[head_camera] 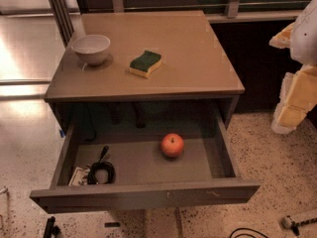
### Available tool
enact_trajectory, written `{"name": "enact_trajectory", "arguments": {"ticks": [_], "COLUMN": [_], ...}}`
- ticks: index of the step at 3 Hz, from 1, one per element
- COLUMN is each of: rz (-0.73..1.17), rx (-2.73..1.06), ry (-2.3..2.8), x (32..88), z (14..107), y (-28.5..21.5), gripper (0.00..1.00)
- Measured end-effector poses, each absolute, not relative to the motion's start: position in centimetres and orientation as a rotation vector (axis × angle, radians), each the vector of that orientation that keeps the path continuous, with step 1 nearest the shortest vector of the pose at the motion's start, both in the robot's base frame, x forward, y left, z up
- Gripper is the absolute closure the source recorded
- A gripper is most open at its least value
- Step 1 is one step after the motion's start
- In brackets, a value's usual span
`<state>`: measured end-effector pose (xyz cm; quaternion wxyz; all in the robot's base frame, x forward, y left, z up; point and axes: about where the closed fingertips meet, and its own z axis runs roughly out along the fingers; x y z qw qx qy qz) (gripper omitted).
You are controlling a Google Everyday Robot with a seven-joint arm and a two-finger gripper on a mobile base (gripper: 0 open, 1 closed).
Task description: Pick apple from top drawer and place on counter
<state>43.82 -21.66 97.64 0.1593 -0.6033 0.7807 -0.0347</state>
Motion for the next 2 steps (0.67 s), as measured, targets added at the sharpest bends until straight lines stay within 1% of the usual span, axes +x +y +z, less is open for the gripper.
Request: {"name": "enact_trajectory", "arguments": {"ticks": [1,2], "rz": [-0.099,-0.099], "rx": [-1.724,-1.724], "ry": [2.231,2.231], "x": [43.82,43.82], "z": [97.64,97.64], "y": [-21.66,-21.66], "gripper": [0.0,0.15]}}
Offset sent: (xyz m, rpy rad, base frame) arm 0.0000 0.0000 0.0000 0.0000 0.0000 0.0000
